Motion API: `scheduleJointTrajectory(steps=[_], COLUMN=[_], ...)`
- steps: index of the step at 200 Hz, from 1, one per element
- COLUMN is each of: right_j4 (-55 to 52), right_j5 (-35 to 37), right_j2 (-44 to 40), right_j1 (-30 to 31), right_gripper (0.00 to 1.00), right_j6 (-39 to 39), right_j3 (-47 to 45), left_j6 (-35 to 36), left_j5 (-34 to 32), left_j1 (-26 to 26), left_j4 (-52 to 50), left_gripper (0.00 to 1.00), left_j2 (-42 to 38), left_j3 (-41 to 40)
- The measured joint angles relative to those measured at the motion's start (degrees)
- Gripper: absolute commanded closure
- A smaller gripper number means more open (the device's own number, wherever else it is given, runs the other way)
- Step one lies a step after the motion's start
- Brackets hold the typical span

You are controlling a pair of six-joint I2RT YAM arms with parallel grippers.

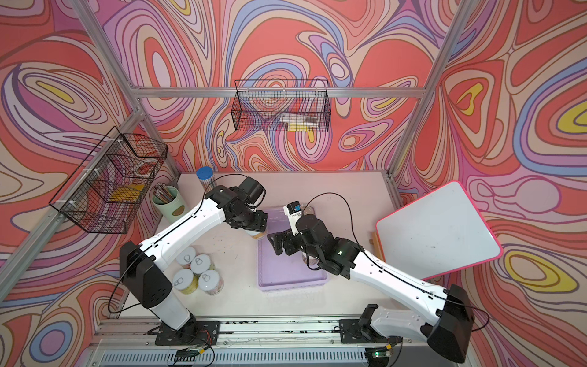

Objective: Put the canned food in the basket
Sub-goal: Place the canned food in the basket.

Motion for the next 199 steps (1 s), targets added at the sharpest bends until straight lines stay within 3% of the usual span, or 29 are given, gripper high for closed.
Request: scheduleJointTrajectory(steps=[60,137,199], right_j4=[-3.96,-5.90,-4.94], right_j5=[0.17,1.01,-2.08], right_j2=[-5.77,-7.76,-7.37], right_j1=[-4.70,-6.05,-12.98], right_gripper=[0.02,0.02,0.02], right_j6=[0.24,0.24,-0.31], right_j3=[-2.62,-3.61,-4.22], left_j6=[0.39,-0.63,-2.78], left_j5=[0.07,-0.92,-2.32], left_j1=[-2.23,-2.49,-2.47], left_j4=[1.11,5.88,10.27], left_gripper=[0.32,0.35,0.36], left_j2=[7.39,13.66,17.55], left_j3=[4.94,7.58,9.11])
